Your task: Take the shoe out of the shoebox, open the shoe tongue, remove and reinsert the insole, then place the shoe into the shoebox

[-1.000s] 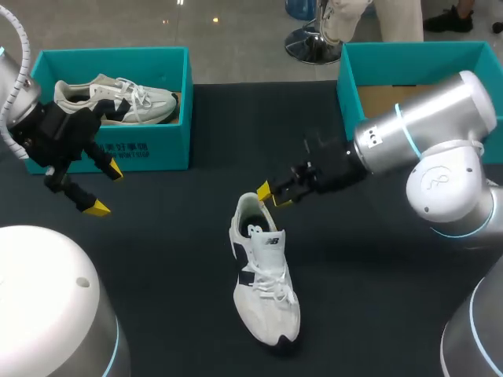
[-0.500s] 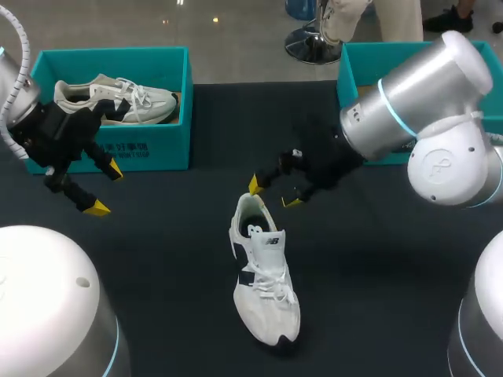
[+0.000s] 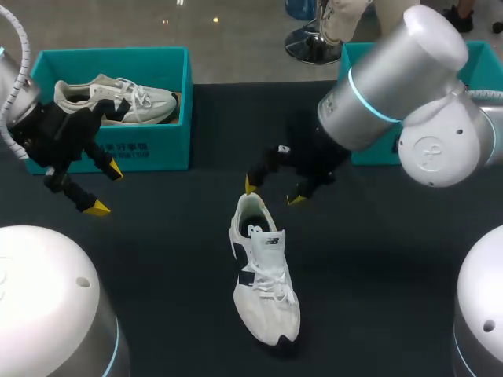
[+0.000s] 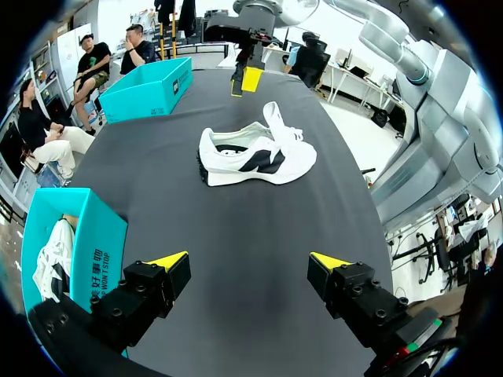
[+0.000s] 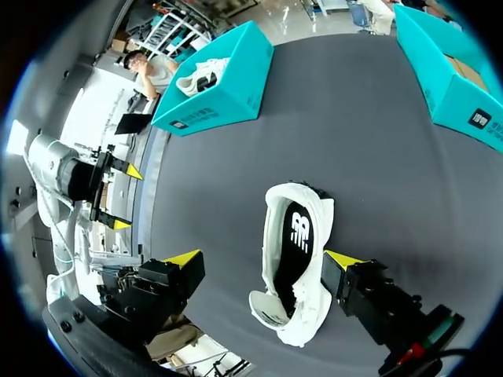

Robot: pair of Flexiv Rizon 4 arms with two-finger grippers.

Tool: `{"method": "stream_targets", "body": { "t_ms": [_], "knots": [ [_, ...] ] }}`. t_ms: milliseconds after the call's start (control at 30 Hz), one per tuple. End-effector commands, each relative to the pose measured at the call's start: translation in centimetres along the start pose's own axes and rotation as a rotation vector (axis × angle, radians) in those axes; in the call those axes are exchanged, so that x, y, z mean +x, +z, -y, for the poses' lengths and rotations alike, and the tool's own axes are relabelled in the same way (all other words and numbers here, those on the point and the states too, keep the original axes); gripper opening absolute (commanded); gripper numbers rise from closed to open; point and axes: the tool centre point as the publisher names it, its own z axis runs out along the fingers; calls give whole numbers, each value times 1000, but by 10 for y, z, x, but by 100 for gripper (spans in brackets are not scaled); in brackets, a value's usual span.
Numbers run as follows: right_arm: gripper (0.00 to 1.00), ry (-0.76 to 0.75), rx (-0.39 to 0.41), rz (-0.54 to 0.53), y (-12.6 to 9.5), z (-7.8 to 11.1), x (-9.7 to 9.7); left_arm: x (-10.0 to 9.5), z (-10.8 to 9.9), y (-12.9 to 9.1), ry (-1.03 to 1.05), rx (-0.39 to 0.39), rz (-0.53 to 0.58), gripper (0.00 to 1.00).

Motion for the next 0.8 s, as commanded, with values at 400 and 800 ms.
{"method": "stream_targets", "body": {
  "t_ms": [400,800],
  "knots": [
    [100,18,37,239,3,-7,12,0,0,0,0,-2,-1,100],
    [7,24,49,310,19,-10,11,0,0,0,0,-2,-1,100]
  ]
}}
